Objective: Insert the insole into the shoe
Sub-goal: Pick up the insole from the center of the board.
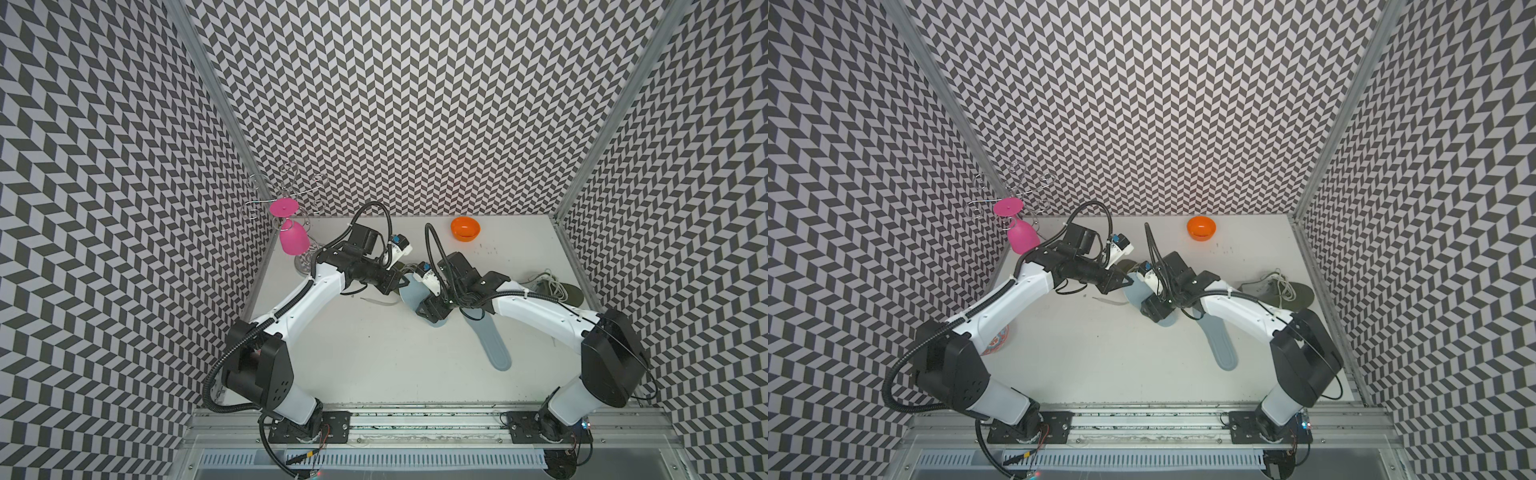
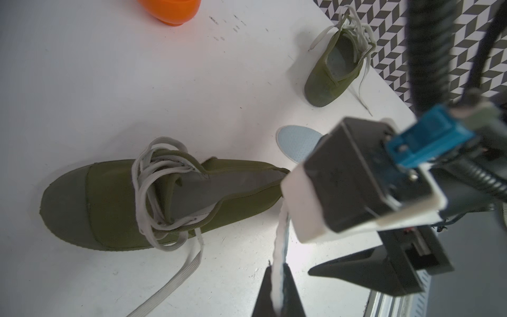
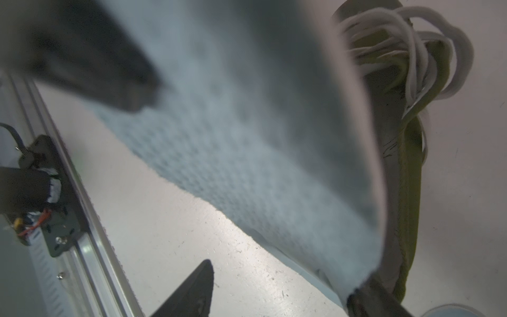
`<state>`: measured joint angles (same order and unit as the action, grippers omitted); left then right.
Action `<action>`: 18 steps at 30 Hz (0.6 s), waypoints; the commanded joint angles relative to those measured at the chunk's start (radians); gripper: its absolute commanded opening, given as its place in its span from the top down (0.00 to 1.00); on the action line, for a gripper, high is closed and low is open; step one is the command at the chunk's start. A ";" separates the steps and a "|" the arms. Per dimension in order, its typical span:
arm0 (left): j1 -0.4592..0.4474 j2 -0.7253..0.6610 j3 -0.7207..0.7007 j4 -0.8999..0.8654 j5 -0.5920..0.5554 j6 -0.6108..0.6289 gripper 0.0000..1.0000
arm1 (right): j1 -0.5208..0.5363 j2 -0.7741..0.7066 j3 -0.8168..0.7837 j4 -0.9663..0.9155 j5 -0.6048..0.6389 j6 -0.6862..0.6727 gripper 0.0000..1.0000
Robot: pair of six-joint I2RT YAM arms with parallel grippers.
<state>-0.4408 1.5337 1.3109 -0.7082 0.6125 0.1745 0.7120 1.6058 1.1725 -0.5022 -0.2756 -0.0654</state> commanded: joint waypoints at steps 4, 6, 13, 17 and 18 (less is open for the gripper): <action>-0.011 -0.025 -0.006 0.007 0.004 -0.080 1.00 | 0.001 -0.077 -0.036 0.157 -0.036 -0.028 0.18; -0.011 -0.033 -0.014 0.029 0.027 -0.108 1.00 | 0.002 -0.084 -0.065 0.200 -0.074 -0.048 0.17; -0.006 -0.002 0.043 -0.011 0.081 -0.153 1.00 | 0.008 -0.130 -0.161 0.323 -0.112 -0.063 0.08; 0.000 -0.030 0.035 -0.004 0.109 -0.189 1.00 | 0.010 -0.183 -0.246 0.427 -0.065 -0.066 0.08; 0.007 -0.028 0.043 -0.018 0.105 -0.197 1.00 | 0.013 -0.197 -0.271 0.454 -0.055 -0.068 0.08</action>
<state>-0.4477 1.5276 1.3132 -0.7174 0.6827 0.0151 0.7143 1.4647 0.9398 -0.1947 -0.3485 -0.1123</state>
